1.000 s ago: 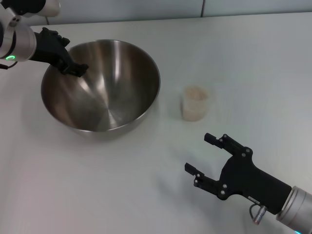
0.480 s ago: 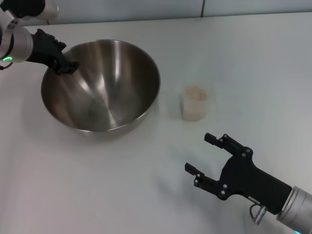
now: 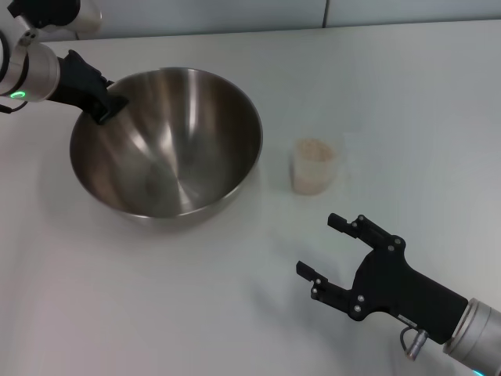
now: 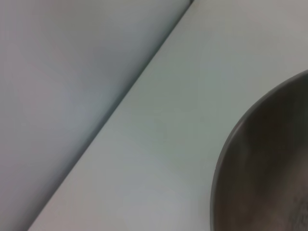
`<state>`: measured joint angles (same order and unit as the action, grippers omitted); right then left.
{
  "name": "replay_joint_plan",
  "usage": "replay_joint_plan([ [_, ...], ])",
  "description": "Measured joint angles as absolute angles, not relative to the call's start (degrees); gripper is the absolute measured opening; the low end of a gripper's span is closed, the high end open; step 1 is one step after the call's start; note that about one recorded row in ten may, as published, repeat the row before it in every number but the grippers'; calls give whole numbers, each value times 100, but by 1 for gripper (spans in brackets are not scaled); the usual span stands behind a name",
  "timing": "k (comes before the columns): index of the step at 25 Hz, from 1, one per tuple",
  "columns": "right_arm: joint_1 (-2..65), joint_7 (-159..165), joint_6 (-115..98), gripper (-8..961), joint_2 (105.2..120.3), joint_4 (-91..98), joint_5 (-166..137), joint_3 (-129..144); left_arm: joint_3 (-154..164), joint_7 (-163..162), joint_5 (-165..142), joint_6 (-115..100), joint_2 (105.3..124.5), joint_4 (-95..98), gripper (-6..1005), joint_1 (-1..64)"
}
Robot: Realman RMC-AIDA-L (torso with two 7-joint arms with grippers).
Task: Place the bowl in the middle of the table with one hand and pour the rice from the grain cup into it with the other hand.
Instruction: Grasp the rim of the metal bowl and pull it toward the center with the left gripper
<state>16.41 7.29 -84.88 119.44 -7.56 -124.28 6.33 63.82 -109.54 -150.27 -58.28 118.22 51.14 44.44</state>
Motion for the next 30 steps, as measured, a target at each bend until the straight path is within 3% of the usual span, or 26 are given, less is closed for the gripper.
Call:
replay_joint_plan([
  [6,1643,729,-8485,783,11944,-755,-12428,646,5805,-10958,-15033,-6248,11676,4667,213,4858],
  [14,1645,738,-8481,783,11944,-756,-12428,660,4733,-11224,-15035,-6655,10978,3473,141,5609],
  [20,1691,744,-8481,783,11944,-756,-12428,657,4758,-11401,-15060,-6926,10892,3457,2,5671],
  [30,1730,751,-8450,783,11952,-756,-12428,641,4701,-11556,-15106,-6996,10862,3475,1,5699],
])
